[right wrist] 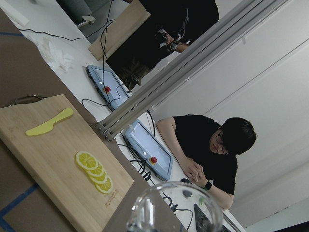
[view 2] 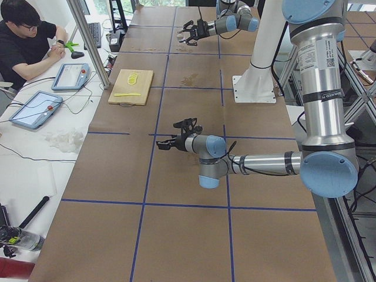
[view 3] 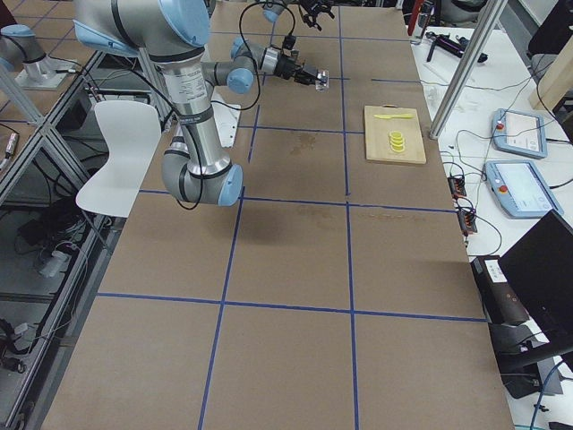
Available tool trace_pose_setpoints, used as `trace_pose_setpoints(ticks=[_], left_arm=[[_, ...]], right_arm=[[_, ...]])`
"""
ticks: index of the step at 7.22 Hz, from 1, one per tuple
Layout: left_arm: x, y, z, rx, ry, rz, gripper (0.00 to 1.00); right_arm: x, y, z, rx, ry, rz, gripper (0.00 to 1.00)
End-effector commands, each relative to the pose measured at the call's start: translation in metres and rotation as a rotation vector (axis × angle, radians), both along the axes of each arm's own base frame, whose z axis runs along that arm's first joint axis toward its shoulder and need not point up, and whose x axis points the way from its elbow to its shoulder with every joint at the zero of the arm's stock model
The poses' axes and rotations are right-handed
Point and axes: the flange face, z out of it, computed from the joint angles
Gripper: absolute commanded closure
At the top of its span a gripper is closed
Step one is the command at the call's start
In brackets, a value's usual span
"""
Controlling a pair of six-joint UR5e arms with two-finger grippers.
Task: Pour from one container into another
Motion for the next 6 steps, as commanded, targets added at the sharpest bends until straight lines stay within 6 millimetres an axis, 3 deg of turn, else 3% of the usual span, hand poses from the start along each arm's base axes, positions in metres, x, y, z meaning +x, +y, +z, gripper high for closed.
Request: trace_pose_setpoints(ticks=[1, 2, 3, 4, 6], left_arm=[[-0.049, -0.042, 0.011, -0.173, -0.122, 0.004, 0.0], [-0.079, -0.066, 0.01, -0.28, -0.149, -0.048, 0.0], [-0.096, -0.088, 0.004, -0.345, -0.213, -0.047, 0.0], [-0.121, -0.1, 0.002, -0.294, -0.307, -0.059, 0.0], [-0.174, -0.094, 0.019, -0.331, -0.317, -0.158, 0.0]], right_arm=[[0.0, 0.001, 0.0, 0.0, 0.0, -0.001, 1.0], [0.0, 0.001, 0.0, 0.0, 0.0, -0.001, 1.0], [0.0, 0.001, 0.001, 0.0, 0.002, -0.001, 1.0], [0.0, 0.001, 0.001, 0.0, 0.002, -0.001, 1.0], [0.0, 0.001, 0.001, -0.001, 0.0, -0.001, 1.0]])
